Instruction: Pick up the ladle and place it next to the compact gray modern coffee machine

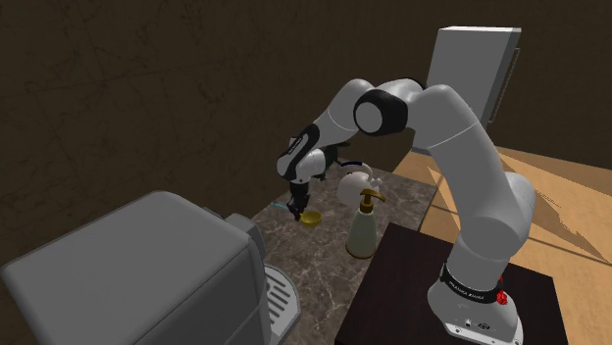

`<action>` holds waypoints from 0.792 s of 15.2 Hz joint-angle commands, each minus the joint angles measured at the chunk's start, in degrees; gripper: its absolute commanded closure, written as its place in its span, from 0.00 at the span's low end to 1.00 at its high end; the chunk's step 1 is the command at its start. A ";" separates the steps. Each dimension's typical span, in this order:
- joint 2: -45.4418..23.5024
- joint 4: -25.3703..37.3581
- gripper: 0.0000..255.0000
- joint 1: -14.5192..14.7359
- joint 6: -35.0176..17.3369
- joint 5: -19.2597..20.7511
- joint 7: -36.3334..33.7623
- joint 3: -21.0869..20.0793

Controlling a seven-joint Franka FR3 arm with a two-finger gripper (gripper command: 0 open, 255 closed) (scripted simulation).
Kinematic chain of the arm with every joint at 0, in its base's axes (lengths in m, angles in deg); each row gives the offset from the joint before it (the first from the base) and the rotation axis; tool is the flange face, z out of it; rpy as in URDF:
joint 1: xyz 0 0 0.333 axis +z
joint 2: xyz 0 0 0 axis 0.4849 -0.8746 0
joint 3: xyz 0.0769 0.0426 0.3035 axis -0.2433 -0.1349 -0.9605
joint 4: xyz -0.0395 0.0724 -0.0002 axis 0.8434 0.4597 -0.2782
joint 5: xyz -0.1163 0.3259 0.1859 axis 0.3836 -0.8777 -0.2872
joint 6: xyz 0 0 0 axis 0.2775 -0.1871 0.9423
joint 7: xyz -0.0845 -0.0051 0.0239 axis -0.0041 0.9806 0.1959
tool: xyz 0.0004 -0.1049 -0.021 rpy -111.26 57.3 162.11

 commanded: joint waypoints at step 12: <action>8.05 -2.34 1.00 0.89 5.65 1.61 -1.67 1.35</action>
